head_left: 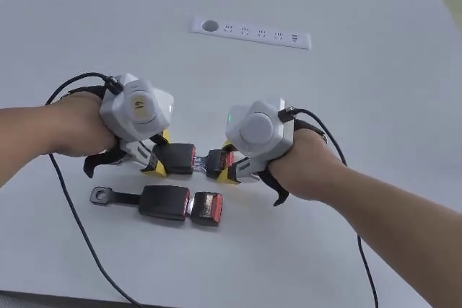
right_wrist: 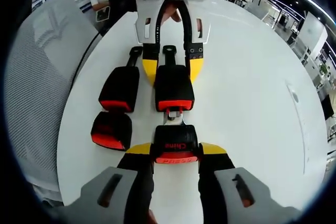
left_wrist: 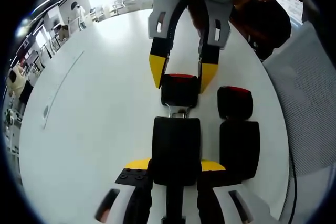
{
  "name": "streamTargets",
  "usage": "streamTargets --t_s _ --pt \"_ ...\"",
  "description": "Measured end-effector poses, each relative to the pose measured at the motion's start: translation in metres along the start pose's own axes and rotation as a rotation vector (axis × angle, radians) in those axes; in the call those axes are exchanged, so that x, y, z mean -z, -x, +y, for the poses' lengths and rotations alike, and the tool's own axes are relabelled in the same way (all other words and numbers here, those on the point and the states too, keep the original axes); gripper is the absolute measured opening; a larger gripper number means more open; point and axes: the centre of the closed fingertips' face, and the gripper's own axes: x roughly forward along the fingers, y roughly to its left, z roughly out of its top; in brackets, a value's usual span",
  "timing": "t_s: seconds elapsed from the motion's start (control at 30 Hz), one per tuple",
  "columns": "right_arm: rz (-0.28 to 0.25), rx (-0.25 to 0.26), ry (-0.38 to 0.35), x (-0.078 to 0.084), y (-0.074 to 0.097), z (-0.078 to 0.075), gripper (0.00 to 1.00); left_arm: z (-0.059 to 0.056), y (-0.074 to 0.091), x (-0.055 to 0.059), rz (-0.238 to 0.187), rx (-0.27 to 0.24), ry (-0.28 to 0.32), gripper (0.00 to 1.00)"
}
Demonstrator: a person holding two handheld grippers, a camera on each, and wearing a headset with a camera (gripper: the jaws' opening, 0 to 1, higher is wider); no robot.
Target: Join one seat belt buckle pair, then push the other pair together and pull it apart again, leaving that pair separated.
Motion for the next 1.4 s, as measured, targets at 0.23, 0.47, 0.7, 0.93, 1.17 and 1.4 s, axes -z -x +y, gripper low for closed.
streamTargets --t_s 0.23,0.47,0.7,0.93,1.17,1.4 --pt "-0.003 0.001 -0.011 -0.002 -0.001 0.0 0.29 0.0 0.0 -0.001 -0.009 0.003 -0.028 0.32" --pt "-0.002 -0.001 0.0 -0.003 -0.001 0.0 0.28 -0.001 -0.001 -0.001 -0.008 0.009 -0.036 0.31" --pt "-0.002 0.002 0.006 -0.005 -0.002 0.0 0.28 0.0 -0.001 0.0 -0.02 0.005 -0.032 0.31" --pt "-0.01 0.004 0.006 -0.014 -0.007 0.001 0.28 0.0 -0.001 0.0 -0.022 0.003 -0.026 0.31" --pt "-0.008 0.004 0.009 -0.014 -0.007 0.0 0.28 -0.001 -0.001 0.0 -0.034 0.001 -0.029 0.31" --pt "-0.004 0.005 0.011 -0.014 -0.007 0.0 0.28 0.0 -0.001 -0.001 -0.034 0.001 -0.026 0.31"
